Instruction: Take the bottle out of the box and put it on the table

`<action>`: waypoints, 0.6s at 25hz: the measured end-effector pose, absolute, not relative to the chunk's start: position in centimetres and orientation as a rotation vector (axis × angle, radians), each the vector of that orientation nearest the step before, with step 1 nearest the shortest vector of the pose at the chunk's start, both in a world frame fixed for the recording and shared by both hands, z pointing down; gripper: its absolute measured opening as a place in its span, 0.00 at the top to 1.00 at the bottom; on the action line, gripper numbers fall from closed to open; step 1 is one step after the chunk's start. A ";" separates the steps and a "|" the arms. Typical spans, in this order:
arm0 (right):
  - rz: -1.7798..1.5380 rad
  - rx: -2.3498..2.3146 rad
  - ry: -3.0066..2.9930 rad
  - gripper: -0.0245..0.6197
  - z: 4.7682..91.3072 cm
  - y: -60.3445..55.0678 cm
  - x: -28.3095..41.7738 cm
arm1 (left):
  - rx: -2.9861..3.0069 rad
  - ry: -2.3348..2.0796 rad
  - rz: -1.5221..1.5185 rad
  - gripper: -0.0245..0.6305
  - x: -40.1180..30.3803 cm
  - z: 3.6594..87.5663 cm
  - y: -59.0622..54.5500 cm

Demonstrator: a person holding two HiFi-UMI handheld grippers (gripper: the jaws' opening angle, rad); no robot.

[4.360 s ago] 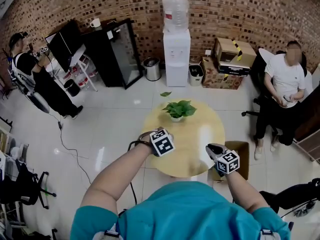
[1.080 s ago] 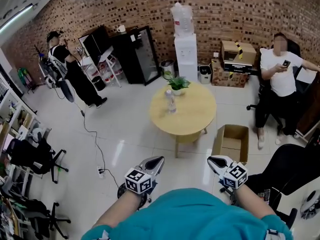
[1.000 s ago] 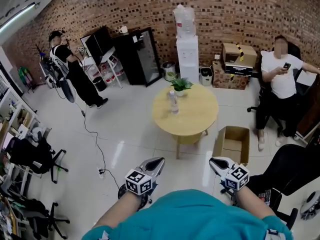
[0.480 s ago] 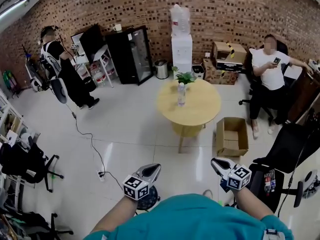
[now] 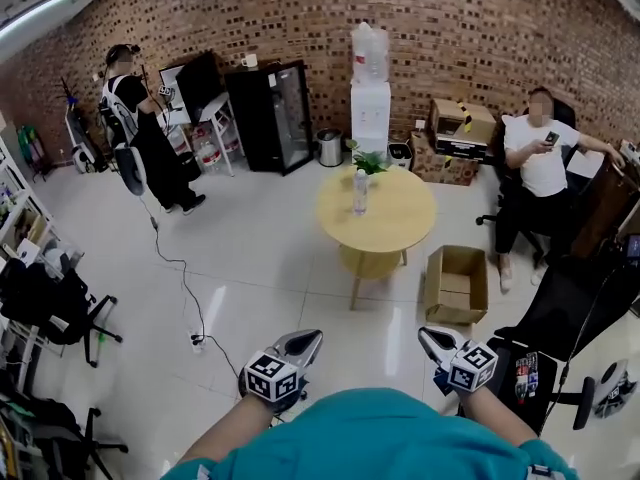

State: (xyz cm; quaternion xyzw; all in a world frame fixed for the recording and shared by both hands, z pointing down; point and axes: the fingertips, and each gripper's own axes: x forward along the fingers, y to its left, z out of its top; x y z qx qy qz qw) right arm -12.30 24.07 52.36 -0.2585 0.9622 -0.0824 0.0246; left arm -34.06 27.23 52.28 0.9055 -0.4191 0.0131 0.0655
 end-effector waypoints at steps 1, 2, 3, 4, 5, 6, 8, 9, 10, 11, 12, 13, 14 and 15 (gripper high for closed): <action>-0.267 -0.790 2.971 0.96 52.5 24.5 -11.2 | 2.722 -1.270 0.034 0.96 -32.8 52.4 27.7; -0.274 -0.777 2.969 0.96 52.6 24.9 -10.0 | 2.718 -1.269 0.028 0.96 -31.5 52.6 28.1; -0.277 -0.761 2.971 0.96 52.8 25.2 -8.9 | 2.716 -1.267 0.026 0.96 -30.1 52.9 28.4; -0.283 -0.747 2.975 0.96 53.2 25.5 -7.8 | 2.715 -1.265 0.026 0.96 -28.6 53.1 28.6; -0.297 -0.738 2.977 0.96 53.6 25.7 -6.8 | 2.718 -1.262 0.025 0.96 -27.3 53.3 28.7; -0.309 -0.734 2.980 0.96 54.1 25.8 -5.9 | 2.725 -1.258 0.025 0.96 -26.0 53.4 28.9; -0.311 -0.734 2.987 0.96 54.8 26.0 -4.6 | 2.751 -1.251 0.030 0.96 -24.0 53.4 29.3; -0.311 -0.736 2.985 0.96 55.0 26.0 -4.3 | 2.760 -1.252 0.035 0.96 -23.5 53.4 29.4; -0.310 -0.739 2.983 0.96 55.1 26.1 -4.1 | 2.763 -1.256 0.038 0.96 -23.3 53.5 29.5; -0.303 -0.740 2.982 0.96 55.2 26.2 -3.9 | 2.761 -1.262 0.040 0.96 -23.2 53.6 29.6; -0.294 -0.739 2.984 0.96 55.1 26.2 -3.9 | 2.758 -1.269 0.042 0.96 -23.3 53.7 29.7; -0.284 -0.738 2.986 0.96 55.0 26.3 -3.9 | 2.754 -1.275 0.043 0.96 -23.4 53.8 29.8; -0.274 -0.737 2.990 0.96 54.9 26.3 -3.9 | 2.751 -1.280 0.040 0.96 -23.6 53.7 29.9; -0.262 -0.737 2.994 0.96 54.7 26.3 -4.0 | 2.746 -1.284 0.036 0.96 -23.8 53.7 29.9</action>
